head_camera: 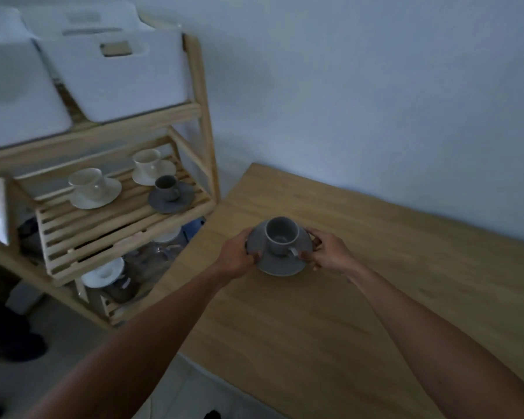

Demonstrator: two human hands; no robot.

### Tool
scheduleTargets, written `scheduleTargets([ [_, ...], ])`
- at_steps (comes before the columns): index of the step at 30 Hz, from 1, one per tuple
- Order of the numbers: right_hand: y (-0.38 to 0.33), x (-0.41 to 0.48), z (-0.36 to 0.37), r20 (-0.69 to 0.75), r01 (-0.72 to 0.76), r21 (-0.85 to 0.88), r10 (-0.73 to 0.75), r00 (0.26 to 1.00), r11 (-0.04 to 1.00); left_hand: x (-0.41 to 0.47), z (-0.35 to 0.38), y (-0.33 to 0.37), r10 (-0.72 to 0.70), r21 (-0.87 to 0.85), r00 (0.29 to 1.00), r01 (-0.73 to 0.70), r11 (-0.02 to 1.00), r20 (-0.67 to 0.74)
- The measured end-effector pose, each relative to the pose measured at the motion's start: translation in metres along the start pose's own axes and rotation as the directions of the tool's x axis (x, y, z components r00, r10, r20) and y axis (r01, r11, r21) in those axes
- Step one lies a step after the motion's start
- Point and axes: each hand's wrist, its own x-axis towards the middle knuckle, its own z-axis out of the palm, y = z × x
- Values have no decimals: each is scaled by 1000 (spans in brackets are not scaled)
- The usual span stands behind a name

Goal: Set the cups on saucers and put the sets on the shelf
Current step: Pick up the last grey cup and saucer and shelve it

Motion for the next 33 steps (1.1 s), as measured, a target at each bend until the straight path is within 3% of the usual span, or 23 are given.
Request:
scheduleTargets([
  [9, -99, 91, 99, 170, 218, -21, -211, 963, 976, 2, -126, -64, -152, 44, 964, 165, 985, -217],
  [12, -132, 113, 138, 264, 278, -10, -266, 927, 960, -3, -169, -91, -186, 97, 941, 221, 970, -283],
  [16, -170, 143, 192, 379, 385, 5, -358, 853, 923, -14, -216, -128, -284, -10, 894, 299, 954, -346],
  [22, -195, 185, 267, 450, 346, 77, -342, 825, 935, -19, -267, -170, -340, -49, 865, 347, 936, -370],
  [33, -211, 256, 348, 486, 371, 3, -325, 811, 929, 12, -297, -240, -405, -71, 813, 415, 907, -417],
])
